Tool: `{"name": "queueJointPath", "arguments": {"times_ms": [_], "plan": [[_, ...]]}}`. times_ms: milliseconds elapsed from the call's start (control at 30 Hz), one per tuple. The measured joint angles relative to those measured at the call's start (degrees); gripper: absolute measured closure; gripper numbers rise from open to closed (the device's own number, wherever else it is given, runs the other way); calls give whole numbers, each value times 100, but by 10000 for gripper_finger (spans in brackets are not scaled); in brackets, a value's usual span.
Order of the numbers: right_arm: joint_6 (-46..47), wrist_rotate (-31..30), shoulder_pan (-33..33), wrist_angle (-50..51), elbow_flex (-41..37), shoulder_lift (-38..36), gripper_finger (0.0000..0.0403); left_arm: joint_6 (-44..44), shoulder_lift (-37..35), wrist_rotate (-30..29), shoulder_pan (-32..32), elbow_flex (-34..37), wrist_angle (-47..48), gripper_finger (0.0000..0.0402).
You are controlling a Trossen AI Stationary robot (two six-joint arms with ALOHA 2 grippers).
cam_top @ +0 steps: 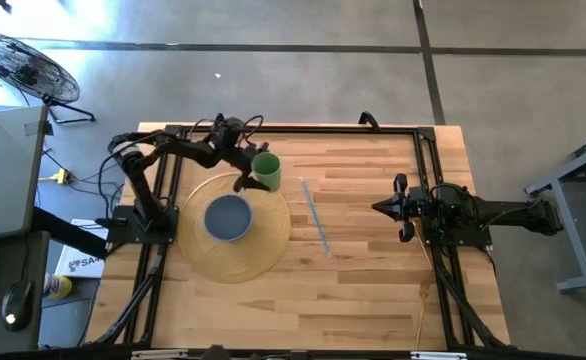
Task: Pick & Place Utensil
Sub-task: Put the green cup to the top right of the blue bowl on the brown mat
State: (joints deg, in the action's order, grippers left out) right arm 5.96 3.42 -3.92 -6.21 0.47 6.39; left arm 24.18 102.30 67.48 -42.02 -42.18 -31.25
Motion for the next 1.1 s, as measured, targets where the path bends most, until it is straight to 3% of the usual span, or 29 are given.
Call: {"name": "queueJointPath", "arguments": {"times_ms": [233,400,733,1100], "plan": [[1,-1,1,2,0,2,402,465,832,738,0,-708,810,65],[1,-1,1,3,0,2,402,798,934,785,0,-742,913,65],[2,0,2,2,0,2,402,1784,932,385,-59,-740,1790,65],[1,-1,0,2,0,2,402,2241,914,62,-76,-740,2231,65]]}}
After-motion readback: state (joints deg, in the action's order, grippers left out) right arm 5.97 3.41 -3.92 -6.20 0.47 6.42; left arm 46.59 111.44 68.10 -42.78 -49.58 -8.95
